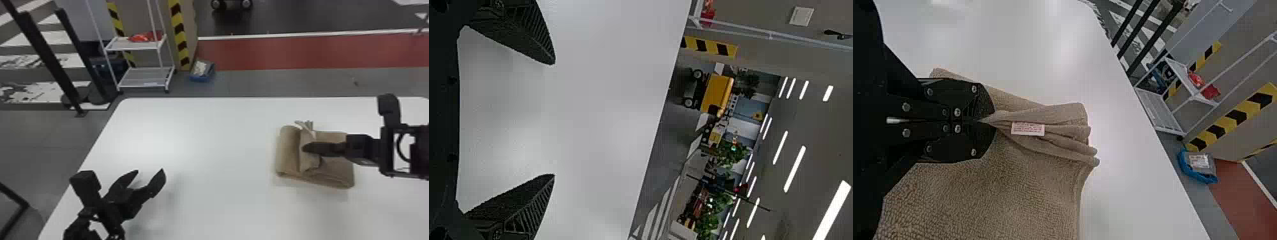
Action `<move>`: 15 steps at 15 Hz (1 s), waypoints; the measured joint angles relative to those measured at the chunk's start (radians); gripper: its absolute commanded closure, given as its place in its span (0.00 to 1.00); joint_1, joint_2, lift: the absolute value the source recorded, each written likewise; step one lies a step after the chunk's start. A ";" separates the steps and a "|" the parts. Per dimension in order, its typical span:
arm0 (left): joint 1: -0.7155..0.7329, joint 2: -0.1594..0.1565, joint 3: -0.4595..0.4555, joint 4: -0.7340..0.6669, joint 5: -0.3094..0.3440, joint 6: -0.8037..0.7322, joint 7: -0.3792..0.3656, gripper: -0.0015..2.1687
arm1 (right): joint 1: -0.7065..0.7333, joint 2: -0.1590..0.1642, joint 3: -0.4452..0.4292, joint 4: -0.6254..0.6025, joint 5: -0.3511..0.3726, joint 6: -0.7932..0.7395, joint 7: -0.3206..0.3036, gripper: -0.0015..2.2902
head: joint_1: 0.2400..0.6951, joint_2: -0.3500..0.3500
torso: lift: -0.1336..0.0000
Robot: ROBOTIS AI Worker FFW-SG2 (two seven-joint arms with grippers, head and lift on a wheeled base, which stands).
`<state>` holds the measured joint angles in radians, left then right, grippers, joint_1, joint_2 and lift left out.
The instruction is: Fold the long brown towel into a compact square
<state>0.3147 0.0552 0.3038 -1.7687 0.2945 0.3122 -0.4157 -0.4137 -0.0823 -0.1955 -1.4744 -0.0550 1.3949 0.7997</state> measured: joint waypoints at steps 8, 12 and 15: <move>0.001 -0.002 0.001 0.000 0.000 0.000 0.000 0.04 | 0.044 0.010 0.105 -0.074 -0.024 0.131 0.071 0.53 | 1.00 0.82 | 0.10; 0.000 -0.002 -0.006 -0.001 0.000 0.000 0.002 0.04 | 0.084 0.006 0.112 -0.128 -0.024 0.170 0.139 0.00 | 1.00 0.84 | 0.10; -0.003 -0.002 -0.014 -0.002 0.000 0.002 0.004 0.04 | 0.105 0.006 0.080 -0.157 -0.070 0.175 0.218 0.02 | 1.00 0.85 | 0.10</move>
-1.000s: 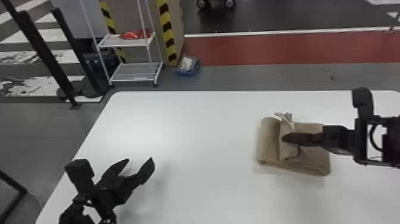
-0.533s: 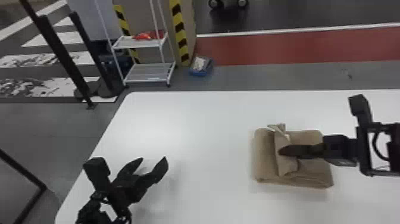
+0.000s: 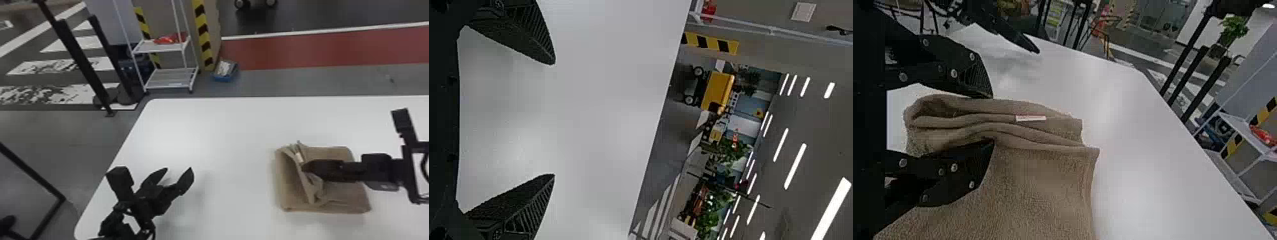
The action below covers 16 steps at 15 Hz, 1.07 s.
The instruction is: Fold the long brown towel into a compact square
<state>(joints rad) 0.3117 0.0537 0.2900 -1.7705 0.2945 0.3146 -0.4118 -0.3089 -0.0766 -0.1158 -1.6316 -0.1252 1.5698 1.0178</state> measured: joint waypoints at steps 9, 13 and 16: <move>0.001 0.001 0.000 -0.007 -0.003 0.004 0.001 0.04 | 0.089 -0.073 -0.115 -0.090 -0.086 0.000 0.164 0.91 | 1.00 0.79 | 0.10; 0.001 0.000 -0.003 -0.007 -0.003 0.004 0.002 0.04 | 0.213 -0.145 -0.084 -0.239 -0.010 0.000 0.265 0.93 | 1.00 0.76 | 0.10; 0.001 -0.001 -0.005 -0.007 -0.005 0.004 0.001 0.04 | 0.250 -0.185 -0.009 -0.283 0.079 0.000 0.264 0.93 | 1.00 0.76 | 0.10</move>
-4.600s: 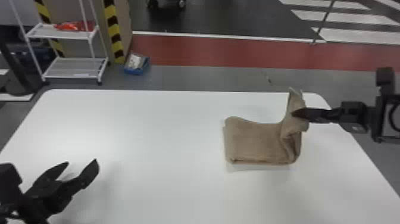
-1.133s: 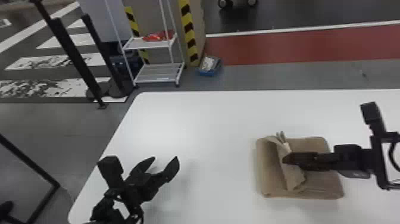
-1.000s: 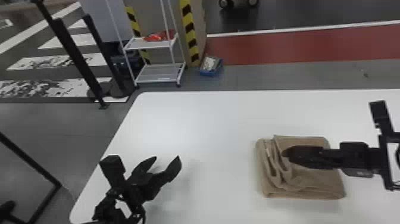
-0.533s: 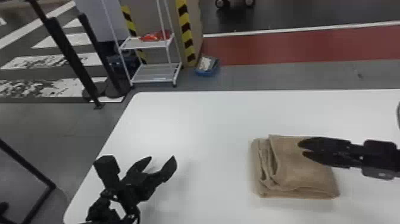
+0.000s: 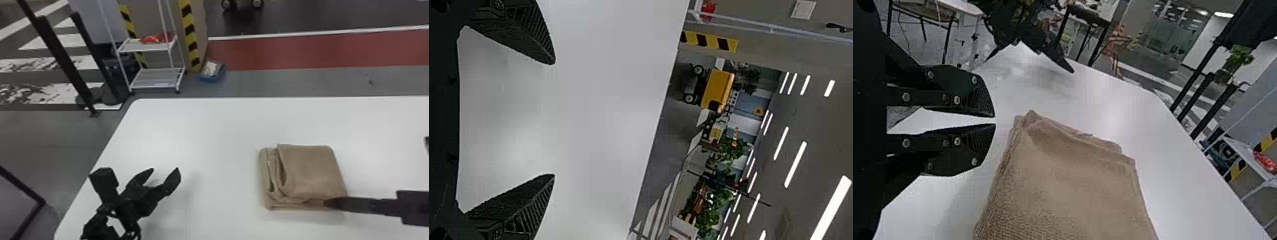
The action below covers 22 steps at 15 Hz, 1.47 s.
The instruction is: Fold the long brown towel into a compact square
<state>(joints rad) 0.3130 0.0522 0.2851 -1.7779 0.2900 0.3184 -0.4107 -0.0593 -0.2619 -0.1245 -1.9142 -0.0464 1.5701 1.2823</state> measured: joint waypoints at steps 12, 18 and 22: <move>0.022 0.001 0.008 -0.012 0.005 -0.003 -0.004 0.04 | -0.247 0.043 0.130 0.270 0.201 -0.017 -0.226 0.93 | 1.00 0.70 | 0.10; 0.028 0.001 0.008 -0.013 0.006 -0.007 -0.005 0.04 | -0.361 0.120 0.107 0.429 0.238 -0.186 -0.381 0.93 | 1.00 0.67 | 0.10; 0.034 0.001 0.012 -0.014 0.006 -0.012 -0.005 0.04 | -0.448 0.188 0.096 0.592 0.265 -0.388 -0.460 0.93 | 1.00 0.69 | 0.10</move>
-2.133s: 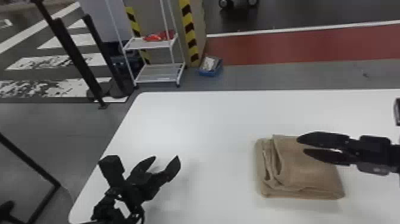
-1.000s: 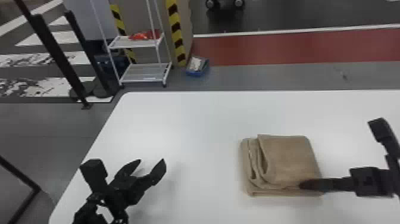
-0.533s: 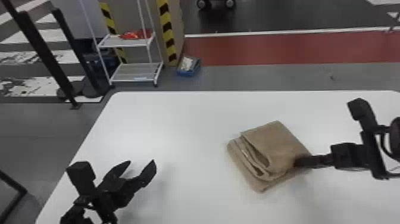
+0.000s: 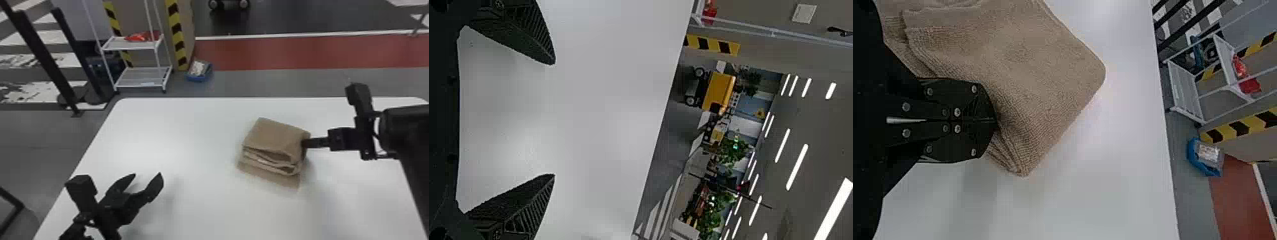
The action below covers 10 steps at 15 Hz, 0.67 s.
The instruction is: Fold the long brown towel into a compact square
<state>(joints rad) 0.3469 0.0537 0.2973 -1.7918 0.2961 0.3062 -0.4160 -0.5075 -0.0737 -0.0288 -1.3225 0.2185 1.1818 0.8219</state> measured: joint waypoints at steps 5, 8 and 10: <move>0.001 0.000 0.004 0.001 0.002 -0.006 0.000 0.04 | -0.062 0.046 0.014 0.113 0.066 -0.128 -0.005 0.88 | 1.00 0.72 | 0.10; 0.003 0.001 0.018 0.002 0.012 -0.006 0.000 0.04 | 0.000 0.007 0.084 -0.053 0.220 -0.058 0.207 0.76 | 1.00 0.73 | 0.10; 0.000 0.002 0.018 0.002 0.014 -0.006 0.000 0.04 | 0.036 -0.025 0.156 -0.166 0.305 -0.028 0.325 0.26 | 1.00 0.74 | 0.10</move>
<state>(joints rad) 0.3474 0.0553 0.3156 -1.7901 0.3096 0.2999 -0.4163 -0.4711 -0.0990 0.1274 -1.4888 0.5234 1.1538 1.1470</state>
